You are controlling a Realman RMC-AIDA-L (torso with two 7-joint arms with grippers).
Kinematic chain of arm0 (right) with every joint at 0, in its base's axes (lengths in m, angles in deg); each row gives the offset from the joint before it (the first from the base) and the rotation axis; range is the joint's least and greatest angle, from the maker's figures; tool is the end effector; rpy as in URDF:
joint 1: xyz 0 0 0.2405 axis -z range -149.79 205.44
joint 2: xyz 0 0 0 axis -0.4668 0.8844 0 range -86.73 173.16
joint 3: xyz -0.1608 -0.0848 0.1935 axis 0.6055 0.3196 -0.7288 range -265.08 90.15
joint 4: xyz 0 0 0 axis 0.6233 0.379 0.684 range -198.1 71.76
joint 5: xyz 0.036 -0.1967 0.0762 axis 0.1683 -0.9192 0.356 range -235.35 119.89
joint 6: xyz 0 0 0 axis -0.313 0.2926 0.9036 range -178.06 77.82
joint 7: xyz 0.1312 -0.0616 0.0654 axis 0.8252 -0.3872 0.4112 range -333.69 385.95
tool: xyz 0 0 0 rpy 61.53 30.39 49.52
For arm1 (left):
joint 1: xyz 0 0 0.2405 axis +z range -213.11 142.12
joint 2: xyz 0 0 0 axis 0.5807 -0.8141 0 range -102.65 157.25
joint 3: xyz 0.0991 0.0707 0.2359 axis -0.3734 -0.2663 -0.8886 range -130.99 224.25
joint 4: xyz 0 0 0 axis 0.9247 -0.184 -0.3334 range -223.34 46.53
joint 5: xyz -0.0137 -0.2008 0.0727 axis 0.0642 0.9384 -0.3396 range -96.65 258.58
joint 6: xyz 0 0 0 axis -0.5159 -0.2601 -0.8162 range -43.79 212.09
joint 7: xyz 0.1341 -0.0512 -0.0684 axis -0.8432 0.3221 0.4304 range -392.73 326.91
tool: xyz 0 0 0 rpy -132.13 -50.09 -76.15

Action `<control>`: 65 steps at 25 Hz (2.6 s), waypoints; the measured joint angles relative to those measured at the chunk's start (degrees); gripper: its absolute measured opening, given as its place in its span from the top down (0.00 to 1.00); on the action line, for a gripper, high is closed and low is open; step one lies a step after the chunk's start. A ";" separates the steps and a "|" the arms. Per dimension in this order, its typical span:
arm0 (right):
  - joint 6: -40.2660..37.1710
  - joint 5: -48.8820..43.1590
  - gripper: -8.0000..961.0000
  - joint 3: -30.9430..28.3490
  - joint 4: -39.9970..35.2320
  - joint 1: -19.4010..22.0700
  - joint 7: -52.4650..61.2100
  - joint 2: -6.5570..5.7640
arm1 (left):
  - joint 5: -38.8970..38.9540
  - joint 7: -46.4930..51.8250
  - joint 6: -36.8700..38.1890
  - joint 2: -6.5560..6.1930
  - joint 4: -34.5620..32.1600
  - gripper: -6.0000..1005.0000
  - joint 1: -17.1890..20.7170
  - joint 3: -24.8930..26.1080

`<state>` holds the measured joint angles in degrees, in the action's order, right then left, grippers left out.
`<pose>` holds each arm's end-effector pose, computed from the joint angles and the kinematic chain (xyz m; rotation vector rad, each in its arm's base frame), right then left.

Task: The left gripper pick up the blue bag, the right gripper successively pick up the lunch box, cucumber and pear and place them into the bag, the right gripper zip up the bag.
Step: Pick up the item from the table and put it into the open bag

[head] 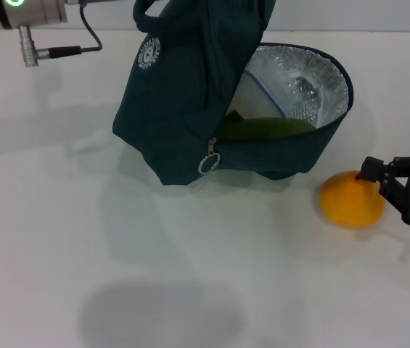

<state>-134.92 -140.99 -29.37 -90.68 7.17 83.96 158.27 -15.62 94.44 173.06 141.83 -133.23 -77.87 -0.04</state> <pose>0.2962 0.3112 -0.0166 -2.5144 0.4365 0.8785 -0.1430 0.4151 0.0441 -2.6243 -1.2517 -1.1262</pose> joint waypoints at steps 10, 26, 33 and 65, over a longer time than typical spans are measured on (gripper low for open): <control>-13.40 0.44 0.98 -7.40 -0.66 -0.49 1.59 -0.10 | -0.13 0.13 0.23 0.06 0.00 0.94 0.01 -0.02; -18.79 7.11 0.98 -10.38 -5.15 -8.38 3.20 -0.19 | 0.10 2.92 3.73 2.16 -0.01 0.94 -0.29 -0.52; -14.98 6.46 0.98 -8.23 -5.18 -11.22 2.94 0.16 | 2.48 4.93 5.86 3.50 0.00 0.94 -0.67 -0.76; -1.01 13.66 0.99 6.28 -0.57 -15.57 4.21 1.04 | 3.91 4.90 5.59 3.34 1.41 0.94 -1.04 -0.53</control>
<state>-135.93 -127.33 -23.09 -91.25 -8.39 88.16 159.31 -11.71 99.34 178.65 145.17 -131.82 -78.91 -0.57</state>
